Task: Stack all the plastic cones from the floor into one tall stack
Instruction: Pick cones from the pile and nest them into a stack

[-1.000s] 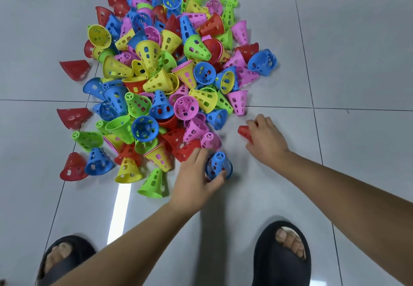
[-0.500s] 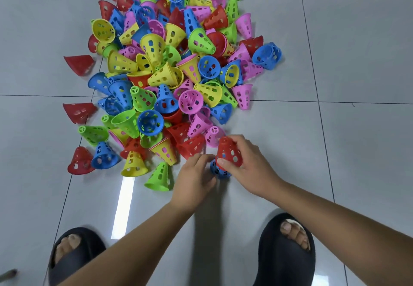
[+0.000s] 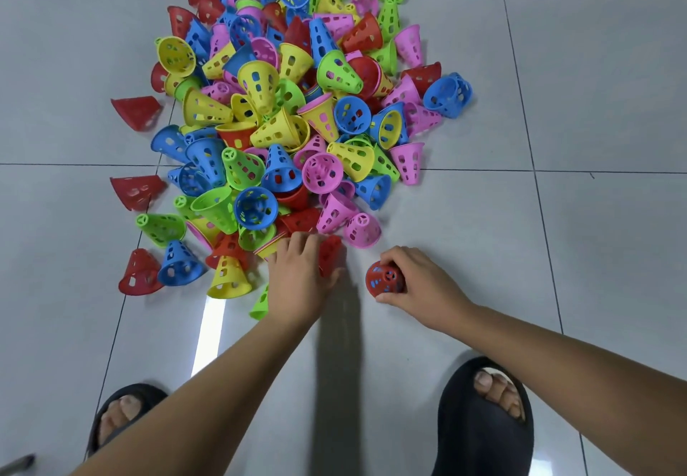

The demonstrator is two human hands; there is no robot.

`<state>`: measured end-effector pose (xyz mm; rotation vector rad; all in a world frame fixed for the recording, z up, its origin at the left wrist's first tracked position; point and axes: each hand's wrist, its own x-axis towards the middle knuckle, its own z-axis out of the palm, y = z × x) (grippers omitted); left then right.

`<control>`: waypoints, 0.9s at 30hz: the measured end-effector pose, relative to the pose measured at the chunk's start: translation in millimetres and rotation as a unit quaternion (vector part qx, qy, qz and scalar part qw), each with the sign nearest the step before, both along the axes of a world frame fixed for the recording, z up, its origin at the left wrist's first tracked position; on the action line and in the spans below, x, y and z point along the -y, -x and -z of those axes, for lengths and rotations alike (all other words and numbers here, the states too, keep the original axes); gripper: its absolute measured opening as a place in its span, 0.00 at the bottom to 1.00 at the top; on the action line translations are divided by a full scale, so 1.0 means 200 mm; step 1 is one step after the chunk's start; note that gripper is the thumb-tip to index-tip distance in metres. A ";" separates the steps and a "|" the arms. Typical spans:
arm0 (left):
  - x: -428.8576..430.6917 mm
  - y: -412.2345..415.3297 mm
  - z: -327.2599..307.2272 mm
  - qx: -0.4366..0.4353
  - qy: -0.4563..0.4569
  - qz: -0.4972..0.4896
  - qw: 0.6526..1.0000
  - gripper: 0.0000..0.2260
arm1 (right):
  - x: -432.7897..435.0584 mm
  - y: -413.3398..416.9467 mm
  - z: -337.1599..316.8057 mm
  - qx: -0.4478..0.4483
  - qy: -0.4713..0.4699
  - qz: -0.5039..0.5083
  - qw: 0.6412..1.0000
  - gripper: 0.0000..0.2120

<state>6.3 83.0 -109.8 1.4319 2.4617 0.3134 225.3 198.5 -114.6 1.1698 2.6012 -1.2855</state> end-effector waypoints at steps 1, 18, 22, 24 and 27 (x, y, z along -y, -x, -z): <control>0.00 -0.01 0.01 -0.004 -0.005 0.004 1.000 0.25 | -0.01 0.00 0.00 -0.004 -0.004 -0.009 1.000 0.27; 0.00 -0.06 -0.11 0.208 -0.153 -0.101 0.961 0.21 | -0.31 0.35 -0.11 -0.040 -0.122 -0.085 0.988 0.20; 0.00 -0.11 -0.16 0.248 -0.199 -0.116 0.941 0.21 | -0.32 0.32 -0.07 -0.008 -0.124 -0.112 0.986 0.17; -0.01 -0.17 -0.20 0.272 -0.215 -0.100 0.933 0.21 | -0.32 0.28 -0.07 -0.009 -0.121 -0.079 0.989 0.18; -0.04 -0.26 -0.24 0.287 -0.223 -0.061 0.930 0.20 | -0.32 0.21 -0.11 -0.015 -0.121 0.005 0.993 0.19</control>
